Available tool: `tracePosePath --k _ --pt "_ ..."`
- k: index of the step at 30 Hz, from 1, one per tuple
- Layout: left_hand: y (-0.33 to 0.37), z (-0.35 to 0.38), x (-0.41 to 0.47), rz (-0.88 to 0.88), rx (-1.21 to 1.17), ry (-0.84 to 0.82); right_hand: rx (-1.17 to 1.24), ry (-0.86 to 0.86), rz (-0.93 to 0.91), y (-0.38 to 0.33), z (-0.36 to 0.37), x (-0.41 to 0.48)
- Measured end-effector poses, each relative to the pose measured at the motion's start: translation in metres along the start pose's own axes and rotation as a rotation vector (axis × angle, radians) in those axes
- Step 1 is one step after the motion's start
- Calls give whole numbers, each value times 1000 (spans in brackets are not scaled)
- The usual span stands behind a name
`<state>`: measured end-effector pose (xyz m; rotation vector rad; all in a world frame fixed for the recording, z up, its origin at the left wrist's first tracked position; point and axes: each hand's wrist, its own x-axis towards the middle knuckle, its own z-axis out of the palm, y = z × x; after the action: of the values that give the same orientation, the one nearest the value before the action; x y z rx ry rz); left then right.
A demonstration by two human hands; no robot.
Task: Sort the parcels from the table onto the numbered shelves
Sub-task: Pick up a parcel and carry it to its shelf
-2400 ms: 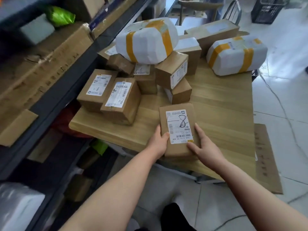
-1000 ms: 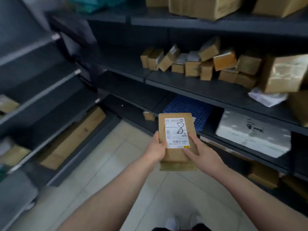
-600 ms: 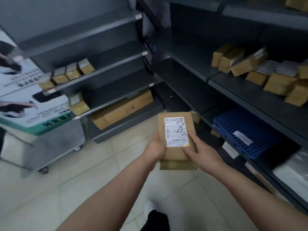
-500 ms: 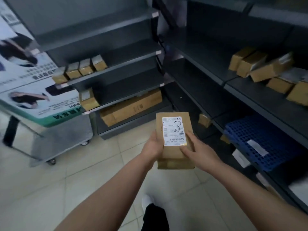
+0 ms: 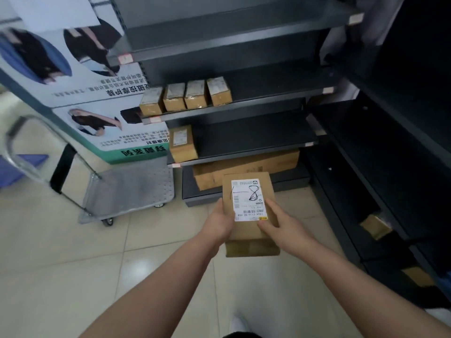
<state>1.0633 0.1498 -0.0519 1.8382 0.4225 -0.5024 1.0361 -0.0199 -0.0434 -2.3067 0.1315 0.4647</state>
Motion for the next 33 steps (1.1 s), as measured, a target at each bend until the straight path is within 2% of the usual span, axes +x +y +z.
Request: tracePosePath --k 7,19,24,28,31,33 --pt "15 -43 101 -96 -42 54 -86 -73 5 -36 7 117" --pt "58 -62 332 -299 -47 109 -121 -247 45 -42 15 374" --pt "60 -76 439 -280 -37 146 -20 -252 72 -44 36 476" --pt "53 -86 512 -173 -19 207 40 -193 40 -40 64 550" --pt "41 -89 551 13 251 213 117 -191 3 -34 84 597" --pt "29 -90 559 157 620 168 82 -194 -50 -28 96 613"
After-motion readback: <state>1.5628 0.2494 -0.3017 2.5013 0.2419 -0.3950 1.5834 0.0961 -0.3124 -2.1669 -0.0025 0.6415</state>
